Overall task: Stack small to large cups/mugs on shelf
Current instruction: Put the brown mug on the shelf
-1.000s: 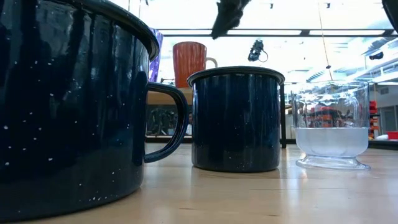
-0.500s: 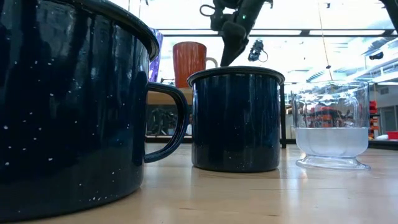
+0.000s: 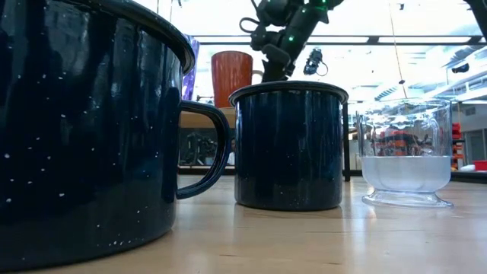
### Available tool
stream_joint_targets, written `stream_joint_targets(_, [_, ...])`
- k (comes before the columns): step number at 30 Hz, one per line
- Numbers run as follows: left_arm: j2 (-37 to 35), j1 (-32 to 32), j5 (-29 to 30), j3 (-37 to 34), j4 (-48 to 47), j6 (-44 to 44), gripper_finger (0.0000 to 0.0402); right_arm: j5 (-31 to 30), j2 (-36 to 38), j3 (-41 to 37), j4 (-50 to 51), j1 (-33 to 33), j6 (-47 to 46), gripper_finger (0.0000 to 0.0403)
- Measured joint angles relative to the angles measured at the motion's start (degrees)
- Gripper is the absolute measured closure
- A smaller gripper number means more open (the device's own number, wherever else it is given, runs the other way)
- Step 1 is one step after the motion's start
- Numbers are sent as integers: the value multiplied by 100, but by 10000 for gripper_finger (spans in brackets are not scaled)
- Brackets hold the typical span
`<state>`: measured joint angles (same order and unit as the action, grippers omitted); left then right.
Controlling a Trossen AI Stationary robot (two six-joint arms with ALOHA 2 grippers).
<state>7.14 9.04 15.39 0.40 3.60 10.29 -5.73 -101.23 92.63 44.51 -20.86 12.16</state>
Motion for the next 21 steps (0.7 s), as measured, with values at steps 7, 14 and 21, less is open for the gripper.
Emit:
stream_joint_targets(7, [0,-1,0,0,0,-23,391,2,0,-28,-384,-2,137,210])
stream_joint_targets(14, [0,0,1,0,0,-16,380,2,42,-27,-230,-2,152,211])
stream_joint_targets(21, [-2,0,-1,0,-2,-14,390,43,281,-27,-136,-44,139,209])
